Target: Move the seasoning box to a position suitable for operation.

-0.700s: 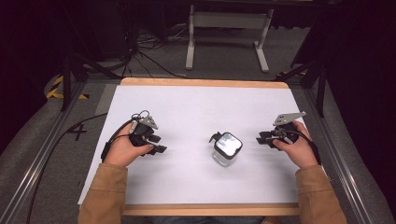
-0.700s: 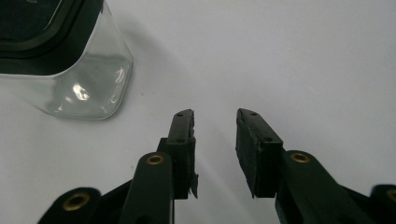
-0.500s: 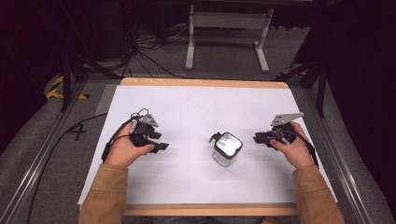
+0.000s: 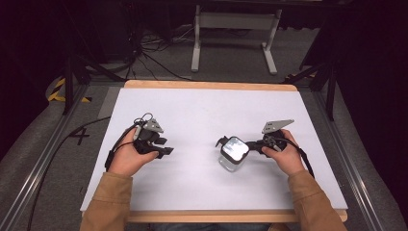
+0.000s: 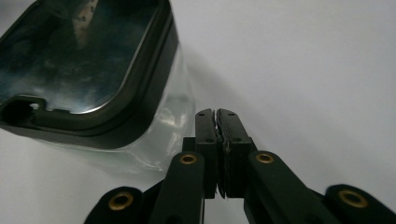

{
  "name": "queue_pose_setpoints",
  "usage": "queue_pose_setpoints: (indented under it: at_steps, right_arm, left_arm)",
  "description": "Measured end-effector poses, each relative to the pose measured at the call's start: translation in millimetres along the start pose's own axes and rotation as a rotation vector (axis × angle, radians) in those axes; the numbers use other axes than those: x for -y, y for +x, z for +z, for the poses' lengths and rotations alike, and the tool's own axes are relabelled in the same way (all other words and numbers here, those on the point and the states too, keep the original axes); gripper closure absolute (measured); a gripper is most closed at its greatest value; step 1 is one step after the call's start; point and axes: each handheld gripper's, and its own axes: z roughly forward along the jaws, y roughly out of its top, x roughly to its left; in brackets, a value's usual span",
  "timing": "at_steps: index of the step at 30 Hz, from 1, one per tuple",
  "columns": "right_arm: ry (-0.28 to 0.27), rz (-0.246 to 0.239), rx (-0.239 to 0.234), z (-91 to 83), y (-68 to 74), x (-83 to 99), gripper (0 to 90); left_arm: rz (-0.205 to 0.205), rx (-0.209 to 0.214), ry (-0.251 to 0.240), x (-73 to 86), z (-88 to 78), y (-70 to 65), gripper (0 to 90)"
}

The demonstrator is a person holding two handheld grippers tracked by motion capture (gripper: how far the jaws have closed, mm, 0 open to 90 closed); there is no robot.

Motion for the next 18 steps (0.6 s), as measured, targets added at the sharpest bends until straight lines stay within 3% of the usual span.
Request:
queue_pose_setpoints:
  at_steps: [3, 7, 9, 18]
  right_arm:
    - [0.012, -0.01, -0.049, 2.7, 4.4, 0.5, 89.0]
    - [0.057, -0.025, -0.029, 3.7, 8.5, 3.1, 89.5]
    - [0.07, -0.016, -0.045, 2.8, 10.6, 5.4, 89.6]
    - [0.147, -0.069, -0.091, 3.8, 28.9, 5.3, 89.8]
  left_arm:
    - [0.0, 0.006, -0.002, -1.3, 1.7, -0.7, 53.4]
    - [0.0, 0.015, 0.003, -3.4, 3.8, -1.2, 53.4]
    - [0.006, 0.022, 0.001, -5.4, 5.5, -1.7, 53.3]
    - [0.018, 0.048, -0.006, -14.2, 9.9, -4.6, 53.9]
